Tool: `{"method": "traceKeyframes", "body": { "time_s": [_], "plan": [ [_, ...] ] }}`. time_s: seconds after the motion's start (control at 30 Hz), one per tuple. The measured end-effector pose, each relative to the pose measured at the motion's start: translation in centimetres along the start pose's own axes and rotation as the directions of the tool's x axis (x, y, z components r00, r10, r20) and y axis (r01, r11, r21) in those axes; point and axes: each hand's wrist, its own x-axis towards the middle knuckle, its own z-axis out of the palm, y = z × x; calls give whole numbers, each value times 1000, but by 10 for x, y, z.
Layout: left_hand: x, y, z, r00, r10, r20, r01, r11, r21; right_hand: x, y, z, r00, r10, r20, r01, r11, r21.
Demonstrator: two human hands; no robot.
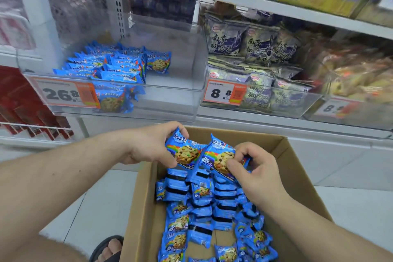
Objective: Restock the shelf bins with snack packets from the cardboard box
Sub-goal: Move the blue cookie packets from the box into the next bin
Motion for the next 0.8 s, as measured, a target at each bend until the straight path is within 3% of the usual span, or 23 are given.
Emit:
{"method": "traceKeyframes", "body": {
  "time_s": [0.17,0.27,0.33,0.47,0.63,0.8],
  "plan": [
    [-16,19,14,967,165,194,-113,960,-255,16,-33,13,980,-165,109,175,980,-96],
    [-20,26,13,972,219,87,-196,956,-219,26,-47,19,966,-232,115,254,936,-244],
    [-20,28,10,972,235,-24,-236,961,-145,32,-57,22,974,-183,137,216,932,-290],
    [-24,33,2,947,305,-101,-312,948,-62,48,-77,26,974,-153,170,203,919,-339],
    [-33,41,-16,886,424,-186,-424,905,43,82,-113,29,924,-98,369,289,811,-509],
    [-44,43,-35,832,504,-232,-515,857,16,110,-142,37,814,-77,576,407,783,-471]
  ]
}}
